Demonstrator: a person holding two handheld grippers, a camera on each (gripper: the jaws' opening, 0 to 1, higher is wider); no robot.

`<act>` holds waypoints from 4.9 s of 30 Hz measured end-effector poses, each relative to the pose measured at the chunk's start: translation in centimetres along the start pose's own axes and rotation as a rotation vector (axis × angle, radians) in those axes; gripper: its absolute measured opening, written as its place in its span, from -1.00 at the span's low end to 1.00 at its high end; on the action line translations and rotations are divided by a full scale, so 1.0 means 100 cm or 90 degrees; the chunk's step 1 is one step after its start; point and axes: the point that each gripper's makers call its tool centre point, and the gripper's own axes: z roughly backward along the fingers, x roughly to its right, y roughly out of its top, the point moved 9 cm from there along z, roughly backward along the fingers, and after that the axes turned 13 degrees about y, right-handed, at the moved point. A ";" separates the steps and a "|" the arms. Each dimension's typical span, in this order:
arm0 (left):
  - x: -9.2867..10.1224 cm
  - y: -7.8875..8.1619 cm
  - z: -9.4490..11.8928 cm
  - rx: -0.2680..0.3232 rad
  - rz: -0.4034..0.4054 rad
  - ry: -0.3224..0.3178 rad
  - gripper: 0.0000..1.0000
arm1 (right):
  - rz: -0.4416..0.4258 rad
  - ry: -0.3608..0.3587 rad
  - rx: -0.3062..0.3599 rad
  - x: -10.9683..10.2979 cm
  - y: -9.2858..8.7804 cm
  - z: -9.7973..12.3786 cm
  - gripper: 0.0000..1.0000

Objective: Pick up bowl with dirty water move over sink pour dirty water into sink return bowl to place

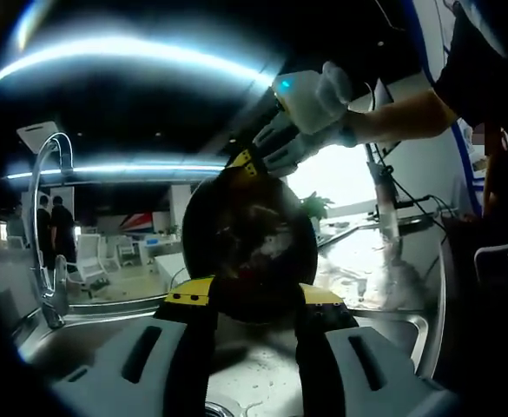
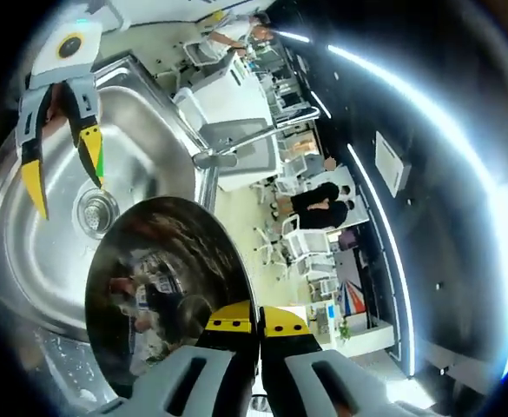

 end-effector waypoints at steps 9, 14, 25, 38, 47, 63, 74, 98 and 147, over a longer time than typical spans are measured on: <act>-0.001 0.001 0.000 0.003 0.004 0.004 -0.32 | -0.032 -0.003 -0.010 0.006 -0.010 0.009 -1.00; -0.005 0.000 0.000 0.000 0.012 0.023 -0.32 | -0.069 0.005 -0.014 0.006 -0.013 0.013 -1.00; -0.005 0.001 0.000 0.005 0.008 0.030 -0.32 | -0.140 0.017 -0.046 0.010 -0.034 0.021 -1.00; -0.004 0.001 0.000 0.004 0.004 0.027 -0.32 | -0.193 0.022 -0.067 0.007 -0.053 0.032 -1.00; -0.004 0.001 0.000 0.002 0.002 0.024 -0.32 | -0.222 0.016 -0.092 0.006 -0.073 0.039 -1.00; -0.004 0.000 -0.001 -0.003 -0.002 0.028 -0.32 | -0.306 0.023 -0.139 0.003 -0.115 0.051 -1.00; -0.005 -0.002 -0.002 -0.006 -0.006 0.030 -0.32 | -0.358 0.024 -0.158 -0.001 -0.137 0.061 -1.00; -0.005 -0.004 -0.002 -0.014 -0.015 0.035 -0.32 | -0.454 0.043 -0.183 -0.018 -0.175 0.066 -1.00; -0.005 -0.005 -0.003 -0.022 -0.024 0.038 -0.32 | -0.670 0.047 -0.176 -0.030 -0.247 0.064 -1.00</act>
